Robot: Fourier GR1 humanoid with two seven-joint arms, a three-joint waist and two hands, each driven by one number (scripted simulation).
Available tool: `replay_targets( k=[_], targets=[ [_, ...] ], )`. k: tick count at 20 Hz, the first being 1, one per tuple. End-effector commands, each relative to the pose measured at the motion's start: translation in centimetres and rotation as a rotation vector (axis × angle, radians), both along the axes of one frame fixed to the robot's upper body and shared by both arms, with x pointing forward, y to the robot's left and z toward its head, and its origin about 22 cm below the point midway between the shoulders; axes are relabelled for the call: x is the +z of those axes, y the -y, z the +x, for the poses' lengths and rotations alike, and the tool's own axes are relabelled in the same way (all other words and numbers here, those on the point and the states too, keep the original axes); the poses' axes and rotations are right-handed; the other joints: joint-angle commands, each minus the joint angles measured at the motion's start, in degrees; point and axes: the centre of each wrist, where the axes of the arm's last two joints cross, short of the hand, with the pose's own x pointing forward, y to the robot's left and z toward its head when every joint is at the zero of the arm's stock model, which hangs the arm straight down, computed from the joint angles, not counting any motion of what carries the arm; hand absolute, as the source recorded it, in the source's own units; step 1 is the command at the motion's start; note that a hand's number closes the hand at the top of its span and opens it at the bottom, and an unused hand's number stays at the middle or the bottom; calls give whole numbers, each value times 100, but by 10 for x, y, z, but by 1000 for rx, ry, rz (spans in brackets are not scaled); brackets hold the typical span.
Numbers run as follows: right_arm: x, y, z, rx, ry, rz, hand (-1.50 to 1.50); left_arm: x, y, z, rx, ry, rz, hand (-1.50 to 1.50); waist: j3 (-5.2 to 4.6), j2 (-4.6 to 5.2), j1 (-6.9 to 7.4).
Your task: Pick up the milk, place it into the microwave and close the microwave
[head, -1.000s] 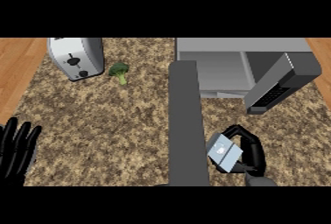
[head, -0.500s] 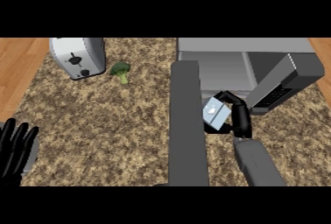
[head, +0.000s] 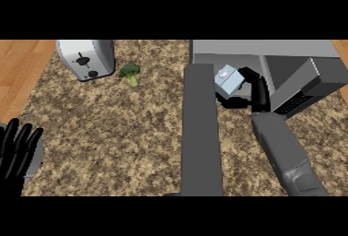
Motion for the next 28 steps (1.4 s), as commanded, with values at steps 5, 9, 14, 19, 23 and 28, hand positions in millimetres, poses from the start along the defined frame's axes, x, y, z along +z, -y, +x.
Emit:
replay_targets(
  k=[5,9,14,19,23,28],
  targets=[
    [20,41,20,-228,19,-71,150,-2,2,13,-19,-6,-9,-150,14,109,155],
    [32,27,31,-337,114,-228,150,0,1,7,-22,5,26,-150,9,113,245],
    [47,27,41,-223,47,-375,-150,1,8,8,-25,-1,44,-150,11,142,360],
    [40,8,40,-156,1,-392,-150,-7,11,13,-36,-14,51,-150,12,175,400],
    [33,-2,37,-113,-21,-355,-150,-6,14,14,-52,-8,62,-150,15,164,364],
    [45,-14,44,-148,6,-336,-150,-2,15,9,-33,-14,85,-150,11,115,293]
  ],
)
